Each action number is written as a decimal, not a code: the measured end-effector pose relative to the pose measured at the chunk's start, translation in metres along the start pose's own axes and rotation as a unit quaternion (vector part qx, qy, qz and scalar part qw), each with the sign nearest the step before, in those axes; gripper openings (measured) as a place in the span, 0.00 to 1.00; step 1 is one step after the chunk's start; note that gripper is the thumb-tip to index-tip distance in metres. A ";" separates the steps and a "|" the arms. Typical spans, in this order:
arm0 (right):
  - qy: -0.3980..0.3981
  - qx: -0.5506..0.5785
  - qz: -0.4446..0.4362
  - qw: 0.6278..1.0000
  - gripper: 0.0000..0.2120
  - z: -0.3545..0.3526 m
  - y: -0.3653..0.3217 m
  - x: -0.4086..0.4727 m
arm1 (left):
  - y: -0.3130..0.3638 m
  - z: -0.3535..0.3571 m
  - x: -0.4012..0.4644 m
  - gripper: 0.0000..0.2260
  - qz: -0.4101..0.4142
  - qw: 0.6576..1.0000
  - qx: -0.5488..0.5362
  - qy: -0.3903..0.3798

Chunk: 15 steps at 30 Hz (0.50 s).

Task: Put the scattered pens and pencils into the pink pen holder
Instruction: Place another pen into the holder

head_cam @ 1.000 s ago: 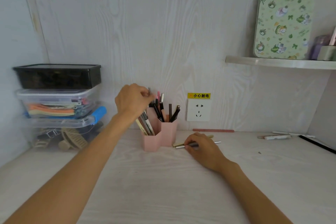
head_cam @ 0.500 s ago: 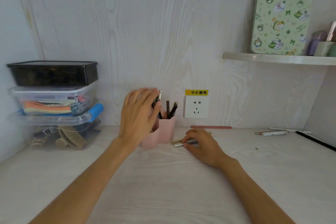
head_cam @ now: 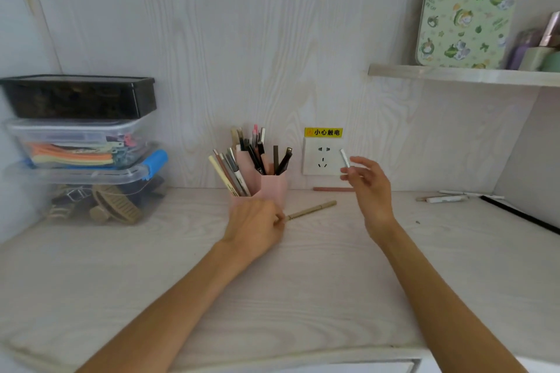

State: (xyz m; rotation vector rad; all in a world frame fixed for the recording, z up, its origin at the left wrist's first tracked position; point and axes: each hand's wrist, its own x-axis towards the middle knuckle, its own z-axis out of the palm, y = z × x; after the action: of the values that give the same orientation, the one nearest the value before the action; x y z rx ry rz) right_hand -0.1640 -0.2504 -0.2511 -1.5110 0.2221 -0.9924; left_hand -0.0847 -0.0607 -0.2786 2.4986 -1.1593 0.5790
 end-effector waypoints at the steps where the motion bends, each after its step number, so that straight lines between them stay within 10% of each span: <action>1: 0.011 0.042 0.013 0.999 0.11 -0.001 -0.004 0.000 | -0.008 -0.005 -0.004 0.09 -0.004 1.000 -0.007 0.000; 8: 0.003 0.245 0.022 0.969 0.28 0.033 -0.051 0.001 | -0.071 -0.025 -0.044 0.08 -0.061 0.996 -0.072 0.003; 15: 0.066 0.127 -0.137 0.980 0.22 0.119 -0.091 0.026 | -0.090 -0.026 -0.046 0.04 -0.089 0.985 -0.143 -0.031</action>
State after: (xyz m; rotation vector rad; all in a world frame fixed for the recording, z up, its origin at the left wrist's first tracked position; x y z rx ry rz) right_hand -0.1033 -0.1607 -0.1445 -1.2636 -0.0220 -1.2901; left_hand -0.0473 0.0365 -0.2895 2.3521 -0.9504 0.2669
